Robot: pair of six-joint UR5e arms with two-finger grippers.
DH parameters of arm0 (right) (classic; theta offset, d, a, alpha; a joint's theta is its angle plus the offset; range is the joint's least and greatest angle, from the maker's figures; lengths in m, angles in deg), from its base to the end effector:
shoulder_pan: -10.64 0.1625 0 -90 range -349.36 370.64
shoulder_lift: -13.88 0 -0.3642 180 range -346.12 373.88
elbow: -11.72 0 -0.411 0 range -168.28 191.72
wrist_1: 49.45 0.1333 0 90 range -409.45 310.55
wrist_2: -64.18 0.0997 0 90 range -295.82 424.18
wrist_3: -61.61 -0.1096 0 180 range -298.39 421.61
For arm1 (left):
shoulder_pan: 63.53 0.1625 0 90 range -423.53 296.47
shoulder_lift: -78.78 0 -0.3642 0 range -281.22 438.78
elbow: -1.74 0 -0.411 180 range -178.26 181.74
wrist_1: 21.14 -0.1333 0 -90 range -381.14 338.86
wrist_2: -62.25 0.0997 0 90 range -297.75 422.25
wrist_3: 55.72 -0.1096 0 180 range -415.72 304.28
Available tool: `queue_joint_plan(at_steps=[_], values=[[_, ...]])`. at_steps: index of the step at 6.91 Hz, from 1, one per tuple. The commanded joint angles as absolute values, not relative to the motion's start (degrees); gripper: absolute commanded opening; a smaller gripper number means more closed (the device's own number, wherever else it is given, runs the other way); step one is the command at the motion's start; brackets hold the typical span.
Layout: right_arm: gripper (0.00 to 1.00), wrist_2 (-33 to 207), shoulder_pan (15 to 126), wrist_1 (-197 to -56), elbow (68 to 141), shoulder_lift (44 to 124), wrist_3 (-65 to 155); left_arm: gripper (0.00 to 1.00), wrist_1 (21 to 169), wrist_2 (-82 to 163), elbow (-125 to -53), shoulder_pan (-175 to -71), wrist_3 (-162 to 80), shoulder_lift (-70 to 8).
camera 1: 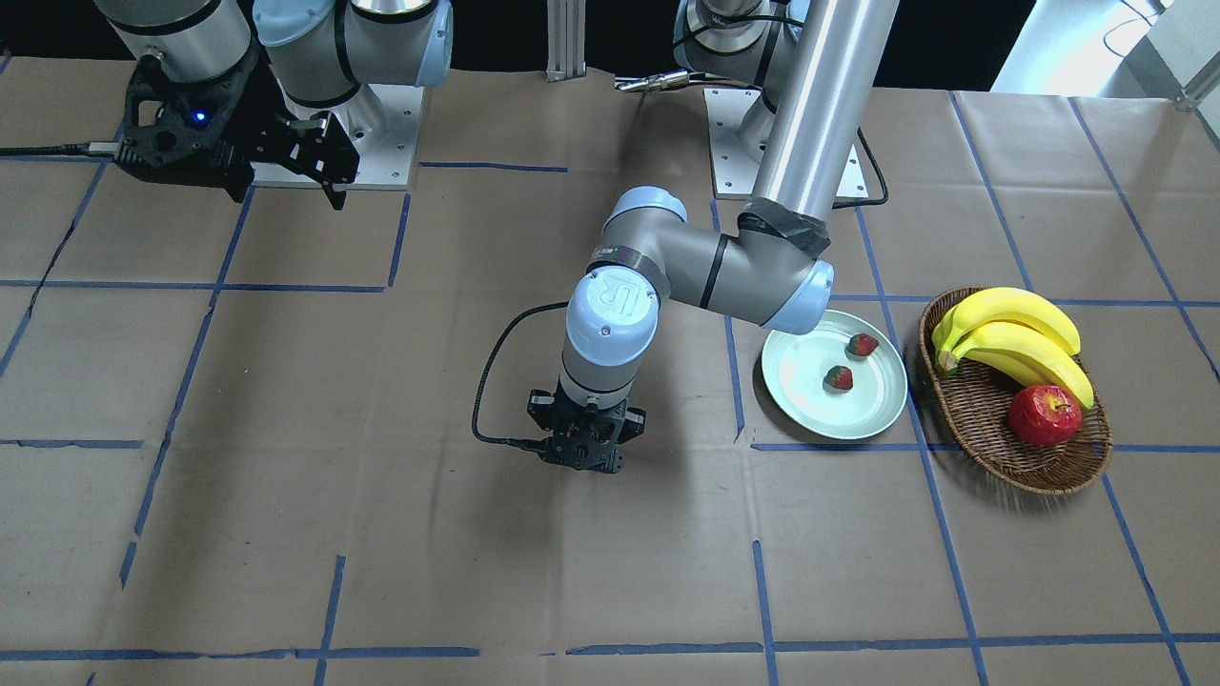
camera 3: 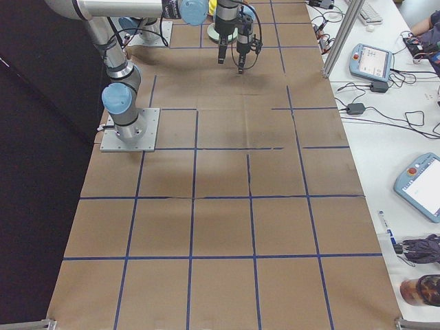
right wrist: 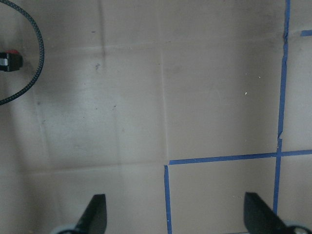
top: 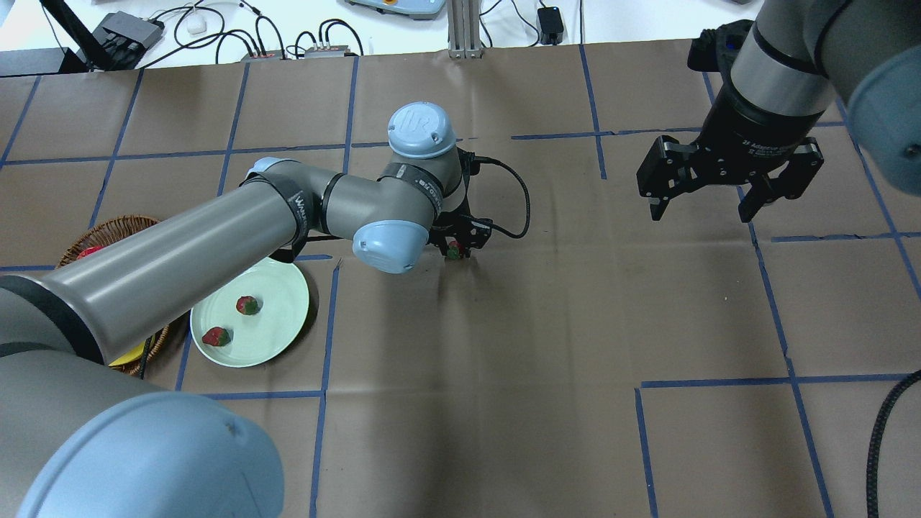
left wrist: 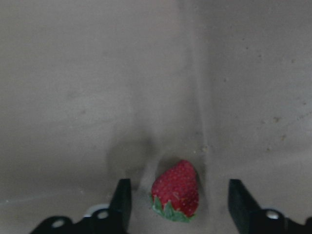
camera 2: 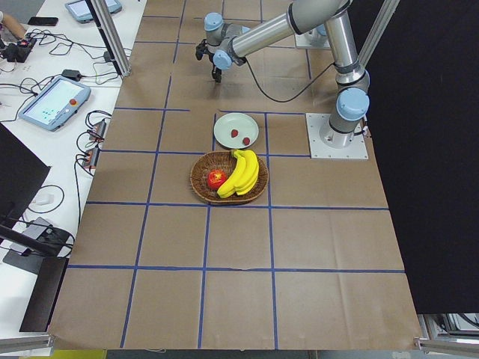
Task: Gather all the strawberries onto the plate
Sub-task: 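Carry the strawberry with the left gripper onto the plate and release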
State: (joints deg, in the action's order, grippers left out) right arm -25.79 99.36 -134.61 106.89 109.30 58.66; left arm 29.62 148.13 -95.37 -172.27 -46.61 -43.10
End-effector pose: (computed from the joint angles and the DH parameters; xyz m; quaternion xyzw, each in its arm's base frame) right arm 0.1229 -0.4701 0.4096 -0.0369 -0.9985 -0.0400 0.0003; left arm -0.3303 -0.5342 0.1043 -0.0840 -0.9958 -0.0065 0.0354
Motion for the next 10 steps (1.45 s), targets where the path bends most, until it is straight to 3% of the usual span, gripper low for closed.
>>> queue_joint_plan(at_steps=[1,3,6,10], values=[[1.0,-26.52,99.41,-134.62,106.82,109.41,58.45,0.0,29.84,148.56,-95.47,-171.99,-47.62,-41.56],[1.0,-26.79,99.32,-134.62,106.82,109.24,59.24,0.0,37.86,156.75,-97.47,-168.41,-55.21,-34.04],[1.0,-26.87,99.32,-134.62,106.99,109.24,59.33,0.0,38.99,159.98,-114.91,-153.06,-74.3,-19.09],[1.0,-26.44,99.41,-134.62,106.73,109.41,58.98,0.09,32.92,159.73,-121.05,-147.03,-78.22,-22.63]])
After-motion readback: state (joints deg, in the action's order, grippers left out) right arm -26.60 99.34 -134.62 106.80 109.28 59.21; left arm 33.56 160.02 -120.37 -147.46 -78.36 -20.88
